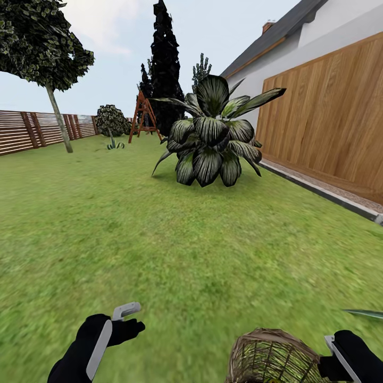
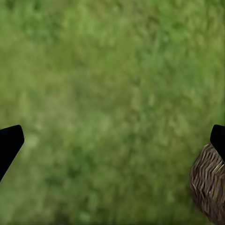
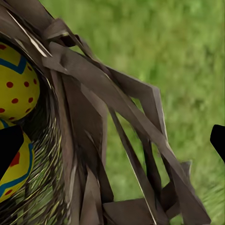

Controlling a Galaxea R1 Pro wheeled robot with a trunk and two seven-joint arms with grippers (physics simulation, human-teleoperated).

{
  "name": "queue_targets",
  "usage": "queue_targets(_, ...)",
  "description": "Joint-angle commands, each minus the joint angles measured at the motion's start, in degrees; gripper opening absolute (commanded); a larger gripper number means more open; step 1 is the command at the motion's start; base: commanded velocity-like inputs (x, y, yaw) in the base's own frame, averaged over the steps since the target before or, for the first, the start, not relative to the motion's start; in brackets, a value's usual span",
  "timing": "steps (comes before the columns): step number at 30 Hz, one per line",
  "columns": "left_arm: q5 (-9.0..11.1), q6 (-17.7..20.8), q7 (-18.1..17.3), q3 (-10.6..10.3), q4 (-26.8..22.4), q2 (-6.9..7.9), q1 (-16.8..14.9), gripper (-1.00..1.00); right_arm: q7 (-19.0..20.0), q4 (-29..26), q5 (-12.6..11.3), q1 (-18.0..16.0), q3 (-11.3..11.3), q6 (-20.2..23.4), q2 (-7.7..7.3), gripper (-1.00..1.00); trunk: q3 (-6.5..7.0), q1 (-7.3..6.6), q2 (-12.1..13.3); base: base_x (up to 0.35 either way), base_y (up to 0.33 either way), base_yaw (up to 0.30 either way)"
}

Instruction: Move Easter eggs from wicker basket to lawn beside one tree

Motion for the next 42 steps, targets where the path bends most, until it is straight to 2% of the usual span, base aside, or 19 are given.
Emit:
queue_targets(1, 0.41, 0.29, 0.18, 0.16, -0.07, -0.11, -0.03, 1.00, 0.03, -0.06, -0.18, -0.04, 0.29, 0.23, -0.08, 1.00, -0.07, 0.00, -0.04, 0.000, 0.000, 0.000)
queue_targets(21, 0.40, 0.25, 0.18, 0.16, -0.02, -1.20, -0.03, 1.00, 0.03, -0.04, -0.20, -0.04, 0.26, 0.08, -0.08, 1.00, -0.07, 0.00, -0.04, -0.052, -0.030, 0.000)
queue_targets(22, 0.40, 0.25, 0.18, 0.21, -0.02, -1.20, -0.03, 1.00, 0.05, -0.05, -0.20, -0.04, 0.23, 0.03, -0.08, -1.00, -0.07, 0.00, -0.04, -0.003, -0.002, 0.000)
queue_targets(38, 0.27, 0.29, 0.26, 0.20, 0.07, -1.29, -0.03, 1.00, 0.03, 0.29, -0.29, -0.04, 0.45, 0.06, 0.02, -1.00, -0.07, 0.00, -0.04, 0.000, 0.000, 0.000)
queue_targets(42, 0.39, 0.29, 0.26, 0.11, 3.20, -1.29, -0.03, 1.00, 0.03, 0.29, -0.29, -0.04, 0.39, 0.06, 0.01, -1.00, -0.07, 0.00, -0.04, 0.000, 0.000, 0.000)
